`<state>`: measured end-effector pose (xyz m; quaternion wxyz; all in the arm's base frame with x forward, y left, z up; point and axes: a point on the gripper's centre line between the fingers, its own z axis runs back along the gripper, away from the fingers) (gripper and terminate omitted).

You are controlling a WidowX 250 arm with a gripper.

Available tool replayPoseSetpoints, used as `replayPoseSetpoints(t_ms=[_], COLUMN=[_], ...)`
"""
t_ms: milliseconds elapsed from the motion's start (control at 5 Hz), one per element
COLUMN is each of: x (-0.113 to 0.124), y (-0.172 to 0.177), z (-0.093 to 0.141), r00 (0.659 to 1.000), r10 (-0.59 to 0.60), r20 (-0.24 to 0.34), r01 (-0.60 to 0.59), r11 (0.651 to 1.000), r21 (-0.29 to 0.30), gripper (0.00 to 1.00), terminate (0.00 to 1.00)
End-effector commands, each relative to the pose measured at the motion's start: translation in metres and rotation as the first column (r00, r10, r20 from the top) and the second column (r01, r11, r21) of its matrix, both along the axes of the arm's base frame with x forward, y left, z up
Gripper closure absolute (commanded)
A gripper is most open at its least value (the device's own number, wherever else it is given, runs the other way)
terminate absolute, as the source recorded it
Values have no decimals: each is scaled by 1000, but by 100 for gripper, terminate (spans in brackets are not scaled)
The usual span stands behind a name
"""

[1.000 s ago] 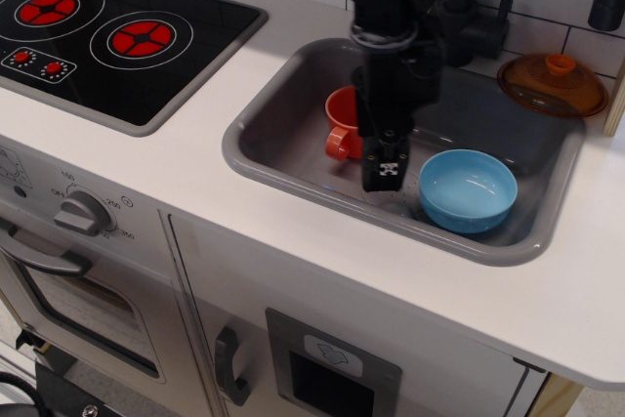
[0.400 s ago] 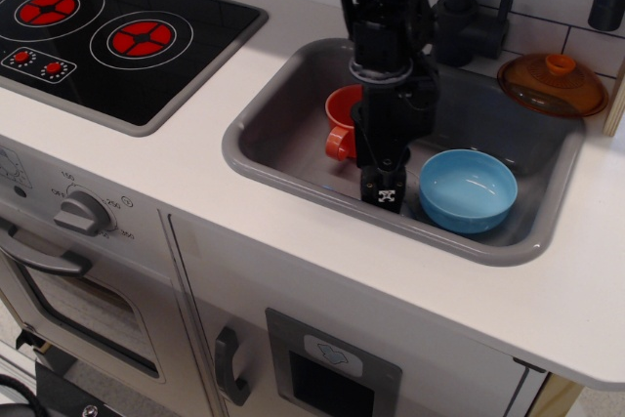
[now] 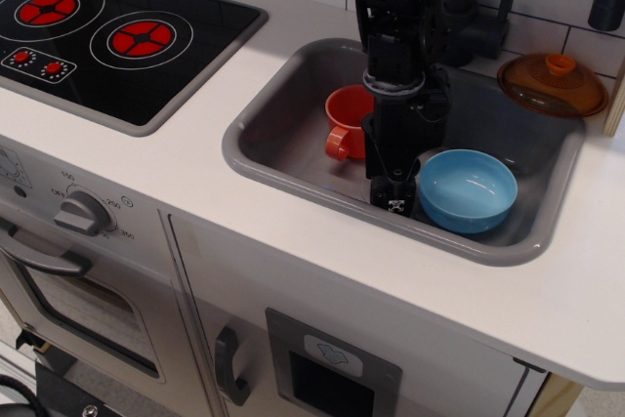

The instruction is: Put spoon in bowl sink

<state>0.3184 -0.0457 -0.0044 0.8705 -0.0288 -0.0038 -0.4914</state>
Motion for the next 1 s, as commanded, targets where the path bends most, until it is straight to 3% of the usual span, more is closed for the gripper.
replayPoseSetpoints(t_ms=[0, 200, 400, 600, 800], x=[9, 7, 5, 2, 0], y=[-7, -9, -9, -9, -6], z=[-10, -12, -15, -13, -11], r00=[999, 1000, 999, 999, 996], r10=[-26, 0, 8, 22, 59], r20=[25, 13, -46, -44, -69], r01=[25, -1, -6, -21, -59], r11=[999, 998, 999, 999, 998], r21=[45, 57, 43, 29, 3], gripper=[0, 0, 0, 0, 100], terminate=[0, 0, 0, 0, 0])
